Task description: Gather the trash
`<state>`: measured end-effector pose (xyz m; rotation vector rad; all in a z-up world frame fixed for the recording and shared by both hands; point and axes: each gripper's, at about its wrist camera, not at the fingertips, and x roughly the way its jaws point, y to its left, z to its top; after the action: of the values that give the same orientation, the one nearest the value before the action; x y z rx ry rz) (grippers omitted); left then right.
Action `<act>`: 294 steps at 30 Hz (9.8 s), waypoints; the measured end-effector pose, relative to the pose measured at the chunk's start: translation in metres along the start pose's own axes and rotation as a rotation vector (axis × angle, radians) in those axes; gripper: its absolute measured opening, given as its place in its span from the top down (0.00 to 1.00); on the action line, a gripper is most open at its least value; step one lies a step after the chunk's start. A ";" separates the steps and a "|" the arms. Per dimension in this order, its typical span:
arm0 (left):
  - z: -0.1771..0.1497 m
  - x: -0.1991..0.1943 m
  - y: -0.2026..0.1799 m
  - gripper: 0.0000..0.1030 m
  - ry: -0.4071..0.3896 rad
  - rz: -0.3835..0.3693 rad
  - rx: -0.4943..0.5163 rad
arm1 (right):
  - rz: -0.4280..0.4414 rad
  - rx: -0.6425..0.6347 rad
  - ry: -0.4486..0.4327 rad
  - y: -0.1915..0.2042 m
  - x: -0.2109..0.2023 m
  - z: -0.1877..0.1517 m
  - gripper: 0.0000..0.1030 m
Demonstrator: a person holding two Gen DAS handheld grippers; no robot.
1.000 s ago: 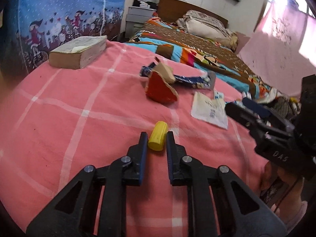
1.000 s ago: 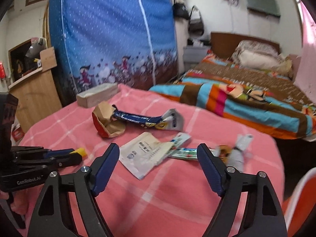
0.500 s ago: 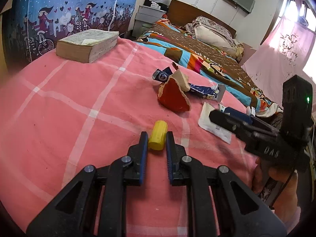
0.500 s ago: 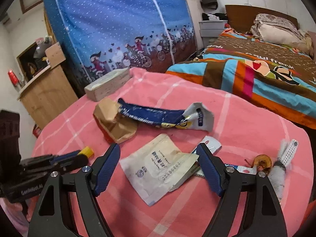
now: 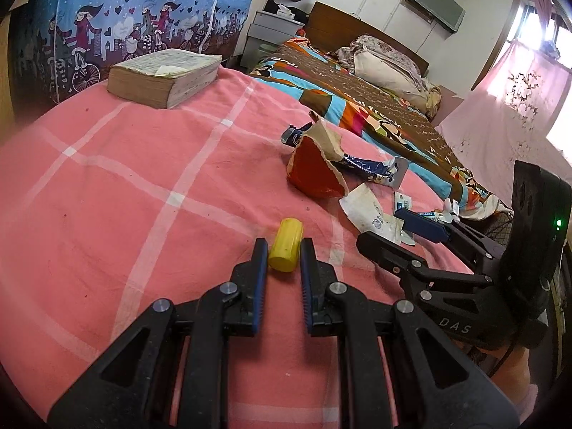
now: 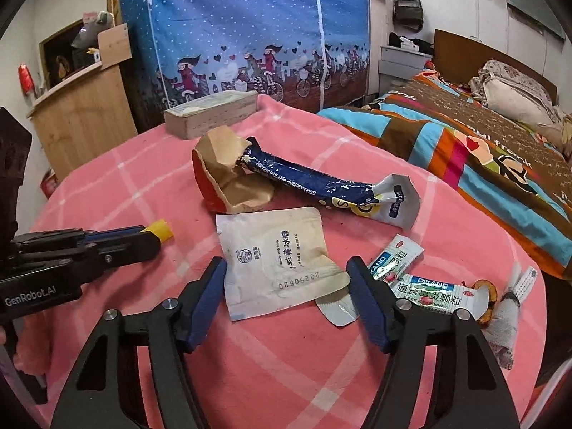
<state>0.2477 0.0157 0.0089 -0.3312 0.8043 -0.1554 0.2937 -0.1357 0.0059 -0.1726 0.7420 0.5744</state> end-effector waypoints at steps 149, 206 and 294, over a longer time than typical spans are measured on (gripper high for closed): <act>-0.088 0.098 -0.313 0.49 0.389 -0.546 1.413 | -0.620 0.549 -0.147 -0.186 -0.217 -0.187 0.00; -0.021 -0.080 -0.191 0.00 -0.439 -0.250 0.356 | -0.682 0.407 -0.856 -0.103 -0.285 -0.121 0.00; -0.023 -0.086 -0.200 0.61 -0.621 -0.202 0.524 | -0.432 0.238 -0.858 -0.079 -0.238 -0.080 0.80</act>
<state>0.1692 -0.1551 0.1223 0.0458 0.0974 -0.4197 0.1494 -0.3316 0.1053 0.1369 -0.0742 0.1053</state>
